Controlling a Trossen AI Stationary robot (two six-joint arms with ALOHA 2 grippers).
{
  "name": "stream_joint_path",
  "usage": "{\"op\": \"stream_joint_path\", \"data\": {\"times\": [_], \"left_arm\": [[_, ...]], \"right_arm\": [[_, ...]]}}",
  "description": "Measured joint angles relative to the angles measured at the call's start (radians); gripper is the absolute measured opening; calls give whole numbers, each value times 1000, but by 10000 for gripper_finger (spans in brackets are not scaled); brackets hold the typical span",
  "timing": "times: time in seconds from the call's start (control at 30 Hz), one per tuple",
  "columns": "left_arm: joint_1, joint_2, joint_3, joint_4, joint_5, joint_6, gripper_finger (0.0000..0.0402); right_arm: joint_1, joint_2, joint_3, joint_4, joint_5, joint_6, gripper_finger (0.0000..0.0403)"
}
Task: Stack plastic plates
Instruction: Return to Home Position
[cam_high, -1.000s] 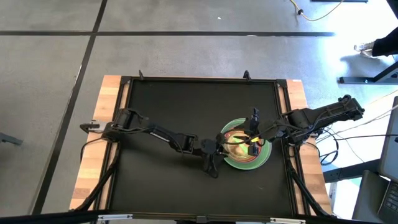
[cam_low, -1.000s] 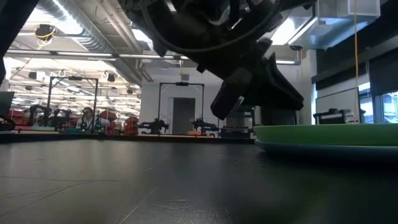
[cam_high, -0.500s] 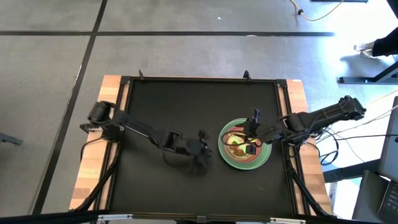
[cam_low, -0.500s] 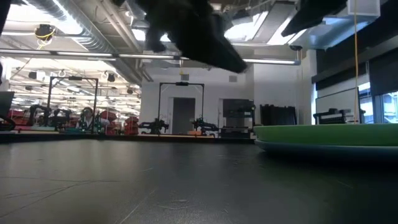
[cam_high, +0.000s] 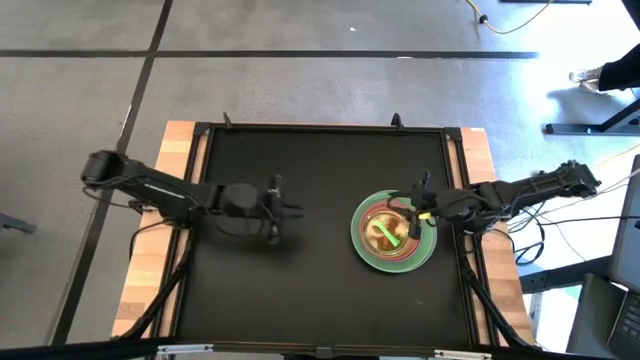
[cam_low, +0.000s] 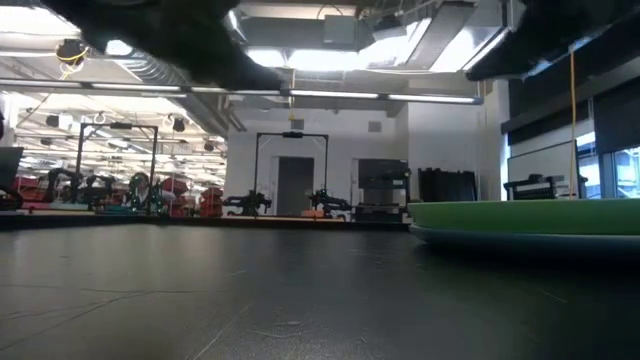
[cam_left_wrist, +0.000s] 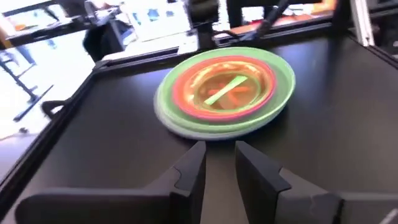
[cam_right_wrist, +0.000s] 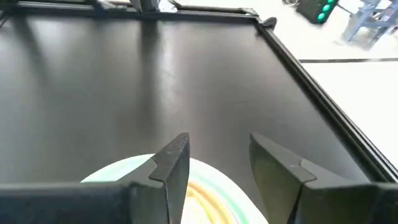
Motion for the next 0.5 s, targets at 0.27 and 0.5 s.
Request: {"op": "stream_joint_path", "data": {"times": [0.27, 0.5], "left_arm": [[41, -272, -241, 76, -32, -75, 80], [49, -493, -448, 169, -72, -158, 80]], "right_arm": [[-88, -121, -165, 161, -94, -26, 159], [-107, -220, -239, 216, -106, -42, 106]]}}
